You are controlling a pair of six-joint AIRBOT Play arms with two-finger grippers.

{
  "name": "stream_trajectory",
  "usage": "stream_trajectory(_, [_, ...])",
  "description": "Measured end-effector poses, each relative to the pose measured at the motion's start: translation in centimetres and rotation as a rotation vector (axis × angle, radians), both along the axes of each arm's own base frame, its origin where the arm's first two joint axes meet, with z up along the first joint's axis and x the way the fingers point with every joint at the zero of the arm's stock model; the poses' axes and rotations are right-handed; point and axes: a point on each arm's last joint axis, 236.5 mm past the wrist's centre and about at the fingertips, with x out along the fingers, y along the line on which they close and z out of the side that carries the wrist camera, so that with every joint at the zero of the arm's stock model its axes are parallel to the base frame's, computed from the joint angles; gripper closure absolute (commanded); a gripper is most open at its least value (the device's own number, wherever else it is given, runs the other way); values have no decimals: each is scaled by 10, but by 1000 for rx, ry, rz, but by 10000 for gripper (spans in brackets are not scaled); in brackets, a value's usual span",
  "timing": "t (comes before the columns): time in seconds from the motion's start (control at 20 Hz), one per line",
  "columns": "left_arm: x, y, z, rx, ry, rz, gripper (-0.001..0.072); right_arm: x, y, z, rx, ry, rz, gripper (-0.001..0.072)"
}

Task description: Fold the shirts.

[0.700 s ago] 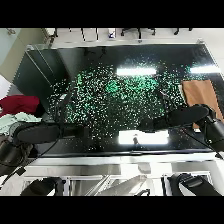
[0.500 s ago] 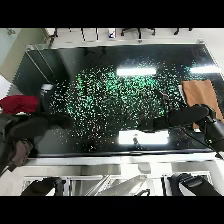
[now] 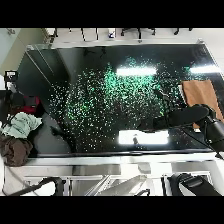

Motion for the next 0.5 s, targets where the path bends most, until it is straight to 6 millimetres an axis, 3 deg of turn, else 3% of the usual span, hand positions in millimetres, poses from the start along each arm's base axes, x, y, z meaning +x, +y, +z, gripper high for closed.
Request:
stream_trajectory(0.2, [38,48,-69,-7,87,59,19,1,0,0,-1,-9,6,689])
stream_trajectory(0.25, [44,54,-83,-11,105,67,160,1,0,0,-2,-12,9,689])
stream_trajectory(0.3, [50,58,-96,-15,126,75,490,1,0,0,-2,-12,9,689])
stream_trajectory(0.35, [54,62,-106,-17,145,83,694,1,0,0,-2,-13,8,689])
stream_trajectory(0.5, [59,68,-117,-21,200,112,695,1,0,0,-2,-14,8,689])
